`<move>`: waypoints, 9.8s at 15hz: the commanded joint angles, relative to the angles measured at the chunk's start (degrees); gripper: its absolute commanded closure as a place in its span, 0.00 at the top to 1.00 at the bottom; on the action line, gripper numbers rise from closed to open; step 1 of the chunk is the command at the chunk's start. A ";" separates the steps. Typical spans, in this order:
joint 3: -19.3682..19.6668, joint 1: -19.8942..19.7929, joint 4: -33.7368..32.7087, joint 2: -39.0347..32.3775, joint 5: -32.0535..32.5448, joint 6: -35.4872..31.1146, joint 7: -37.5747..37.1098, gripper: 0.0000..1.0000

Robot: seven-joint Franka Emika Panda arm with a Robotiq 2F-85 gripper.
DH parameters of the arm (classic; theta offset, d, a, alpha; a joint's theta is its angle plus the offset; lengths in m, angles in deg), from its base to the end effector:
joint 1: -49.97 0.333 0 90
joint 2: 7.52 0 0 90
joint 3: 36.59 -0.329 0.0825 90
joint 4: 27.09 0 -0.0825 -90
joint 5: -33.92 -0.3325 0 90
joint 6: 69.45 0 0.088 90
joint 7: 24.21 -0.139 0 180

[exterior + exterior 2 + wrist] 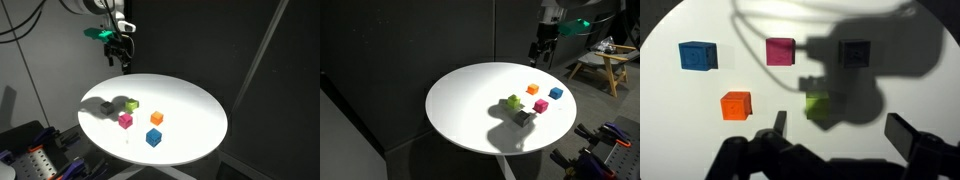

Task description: Pick up the lime green block and put it on the pink block

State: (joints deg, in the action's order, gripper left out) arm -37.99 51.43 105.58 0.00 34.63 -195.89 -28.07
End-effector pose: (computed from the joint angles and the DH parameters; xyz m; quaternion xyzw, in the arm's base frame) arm 0.4487 0.0218 0.4090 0.9999 -0.0052 0.0116 0.0060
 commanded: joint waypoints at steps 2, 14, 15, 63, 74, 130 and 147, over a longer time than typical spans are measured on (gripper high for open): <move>0.76 -0.65 -5.81 -7.84 0.77 0.85 2.84 1.00; 2.14 -1.36 -10.92 -21.26 0.25 -7.98 3.76 1.00; 2.08 -1.35 -11.38 -22.55 -0.09 -9.03 3.67 1.00; 1.92 2.51 -21.33 -43.36 -1.62 -20.14 0.97 0.31; 2.74 4.71 -14.29 -33.02 2.02 -14.92 -1.71 0.29; 4.08 -3.00 6.21 -17.34 -0.74 -18.37 4.93 1.00; 1.51 -0.49 6.19 -2.96 -1.34 -6.76 0.89 1.00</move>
State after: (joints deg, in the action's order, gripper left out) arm -36.39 51.51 109.69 -7.27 32.75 -204.46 -26.74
